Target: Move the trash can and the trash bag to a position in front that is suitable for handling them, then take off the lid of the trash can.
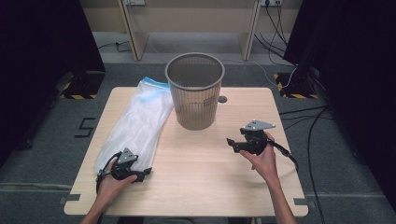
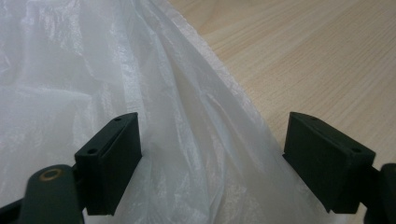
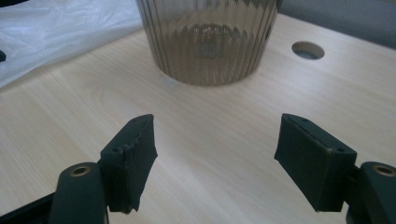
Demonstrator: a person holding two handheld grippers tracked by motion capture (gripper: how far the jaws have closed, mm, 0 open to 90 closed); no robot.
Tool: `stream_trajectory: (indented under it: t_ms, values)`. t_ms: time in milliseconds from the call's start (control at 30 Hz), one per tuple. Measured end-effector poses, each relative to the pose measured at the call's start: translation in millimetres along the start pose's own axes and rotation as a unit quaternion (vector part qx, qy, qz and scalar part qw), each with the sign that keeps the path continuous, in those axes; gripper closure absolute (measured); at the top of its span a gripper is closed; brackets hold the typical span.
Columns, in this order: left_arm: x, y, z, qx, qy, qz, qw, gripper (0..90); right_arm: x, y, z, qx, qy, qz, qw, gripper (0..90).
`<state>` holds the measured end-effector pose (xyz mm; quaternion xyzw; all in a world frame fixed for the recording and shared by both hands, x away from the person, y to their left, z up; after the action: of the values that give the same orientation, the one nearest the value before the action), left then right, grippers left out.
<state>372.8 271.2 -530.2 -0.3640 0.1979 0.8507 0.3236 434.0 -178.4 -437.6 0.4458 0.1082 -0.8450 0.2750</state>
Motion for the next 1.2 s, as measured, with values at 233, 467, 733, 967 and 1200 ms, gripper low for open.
stream_trajectory:
  t_ms: [233,467,733,967,1200]
  values:
    - [0.1,0.0,0.1,0.001,0.0,0.0,1.0,17.7,-26.8,6.7,-2.2,0.003,0.006,0.003,1.0,27.4]
    - [0.2,-0.1,0.0,0.002,0.0,-0.002,1.0,17.5,-43.7,11.1,-6.1,0.005,0.006,0.008,0.9999,26.8]
    - [0.2,0.0,-0.2,0.002,0.0,-0.003,1.0,17.1,-62.3,19.9,-7.2,0.011,0.014,-0.003,0.9998,26.6]
    - [-0.2,0.0,-0.4,0.006,-0.005,-0.007,0.9999,14.8,-87.4,28.5,-4.4,0.016,0.025,-0.011,0.9995,26.6]
    - [-0.2,0.2,-0.6,0.005,-0.003,-0.006,1.0,14.8,-112.1,37.8,-4.0,0.021,0.034,-0.02,0.999,26.6]
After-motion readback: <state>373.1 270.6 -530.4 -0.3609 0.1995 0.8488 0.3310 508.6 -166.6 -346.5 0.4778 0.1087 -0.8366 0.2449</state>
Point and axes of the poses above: each handheld gripper's, and its own axes: z roughly backward along the jaws, x roughly out of its underside, y roughly to its right, the point moved 1 cm from there along -z, roughly forward along the jaws, and after that the axes turned 7 degrees about x, right-handed, at the moved point
